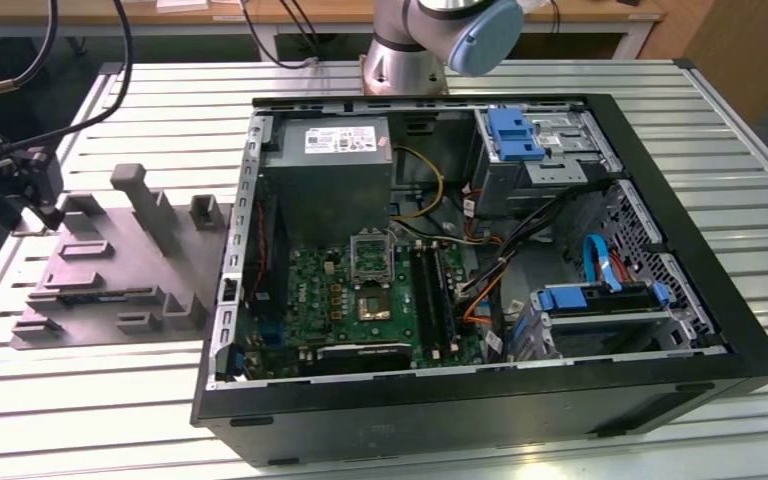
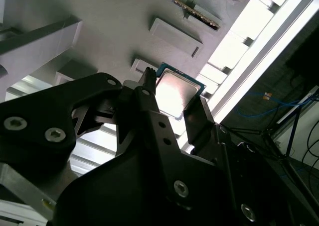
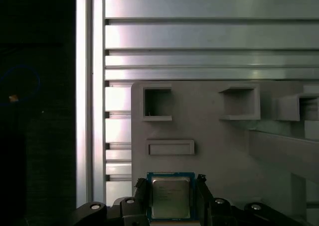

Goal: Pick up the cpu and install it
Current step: 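Pick up the cpu and move it towards the insertion slot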

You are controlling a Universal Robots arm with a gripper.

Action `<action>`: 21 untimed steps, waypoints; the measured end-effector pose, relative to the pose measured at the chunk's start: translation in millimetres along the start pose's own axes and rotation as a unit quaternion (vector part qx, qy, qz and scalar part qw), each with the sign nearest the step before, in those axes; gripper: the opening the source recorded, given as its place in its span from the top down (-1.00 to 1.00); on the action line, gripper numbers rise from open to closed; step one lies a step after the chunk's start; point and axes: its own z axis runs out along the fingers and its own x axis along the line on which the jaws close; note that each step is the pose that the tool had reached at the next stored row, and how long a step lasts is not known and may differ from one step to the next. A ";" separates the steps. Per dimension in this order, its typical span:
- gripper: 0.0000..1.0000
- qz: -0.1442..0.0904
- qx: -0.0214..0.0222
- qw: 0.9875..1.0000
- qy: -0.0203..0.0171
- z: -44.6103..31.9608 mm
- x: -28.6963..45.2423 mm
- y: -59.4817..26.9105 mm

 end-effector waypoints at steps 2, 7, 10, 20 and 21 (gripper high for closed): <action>0.06 0.000 0.000 1.000 0.000 -0.6 0.0 0.0; 0.06 0.000 0.000 1.000 0.000 -1.6 0.0 0.0; 0.06 0.000 0.000 1.000 0.000 -1.9 0.0 0.1; 0.06 0.000 0.000 1.000 0.000 -4.2 -0.1 0.1; 0.06 0.000 0.000 1.000 0.000 -4.5 -0.1 0.1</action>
